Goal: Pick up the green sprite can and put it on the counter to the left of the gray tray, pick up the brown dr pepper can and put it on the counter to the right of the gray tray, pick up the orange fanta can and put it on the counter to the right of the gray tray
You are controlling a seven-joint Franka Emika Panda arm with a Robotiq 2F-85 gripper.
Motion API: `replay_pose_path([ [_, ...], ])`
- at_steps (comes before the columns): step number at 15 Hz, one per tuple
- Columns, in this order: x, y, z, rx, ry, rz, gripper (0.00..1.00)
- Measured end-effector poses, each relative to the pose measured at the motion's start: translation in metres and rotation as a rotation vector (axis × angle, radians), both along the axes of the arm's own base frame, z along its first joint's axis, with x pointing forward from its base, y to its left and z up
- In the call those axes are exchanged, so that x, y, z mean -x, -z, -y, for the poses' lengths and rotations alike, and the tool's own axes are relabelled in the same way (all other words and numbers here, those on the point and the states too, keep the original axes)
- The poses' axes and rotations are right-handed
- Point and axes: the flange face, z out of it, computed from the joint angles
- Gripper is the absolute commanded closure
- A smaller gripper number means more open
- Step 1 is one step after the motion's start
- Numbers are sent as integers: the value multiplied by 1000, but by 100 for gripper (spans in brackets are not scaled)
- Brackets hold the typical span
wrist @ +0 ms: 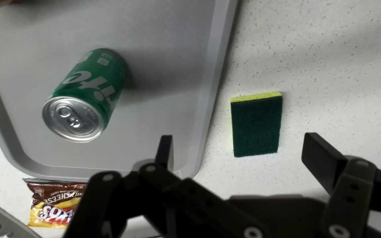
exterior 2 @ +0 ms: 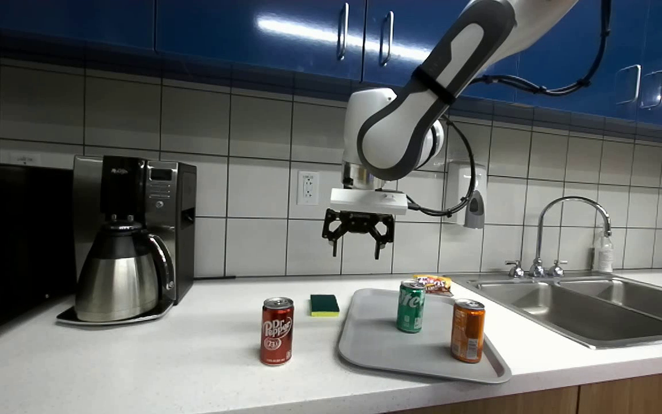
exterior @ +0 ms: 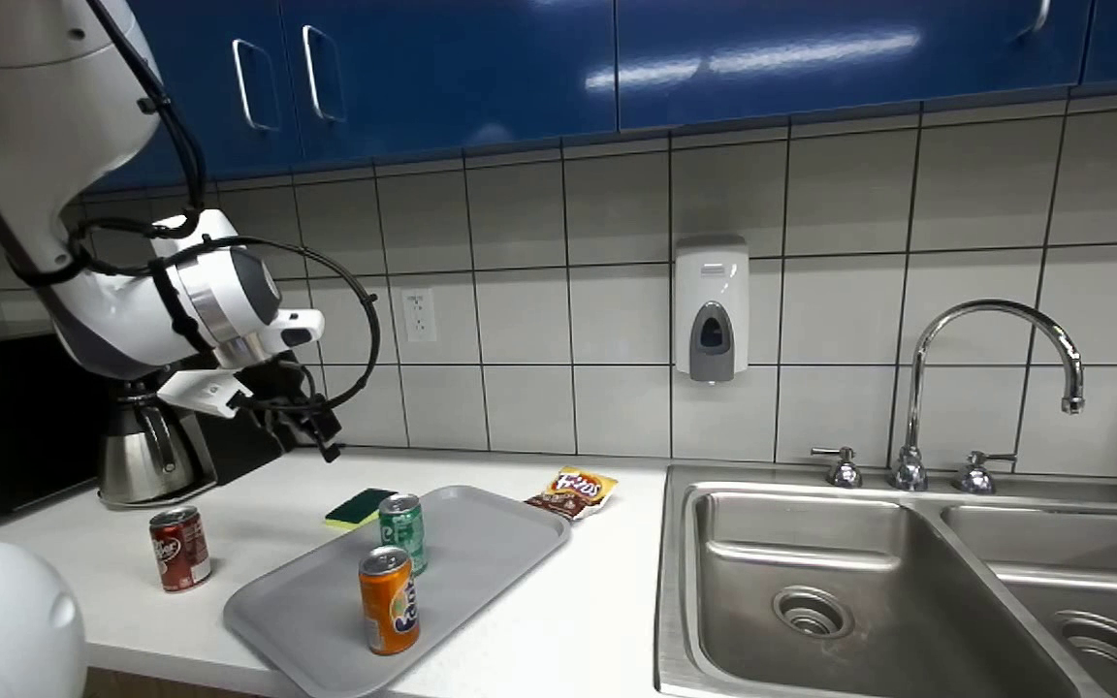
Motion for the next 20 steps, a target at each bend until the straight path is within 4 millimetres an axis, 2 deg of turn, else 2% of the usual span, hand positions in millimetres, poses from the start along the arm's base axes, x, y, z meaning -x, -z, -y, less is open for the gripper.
replay_pose_path([
  [15, -3, 9, 80, 13, 101, -15, 0],
  [20, -1, 18, 101, 20, 134, -35, 0],
])
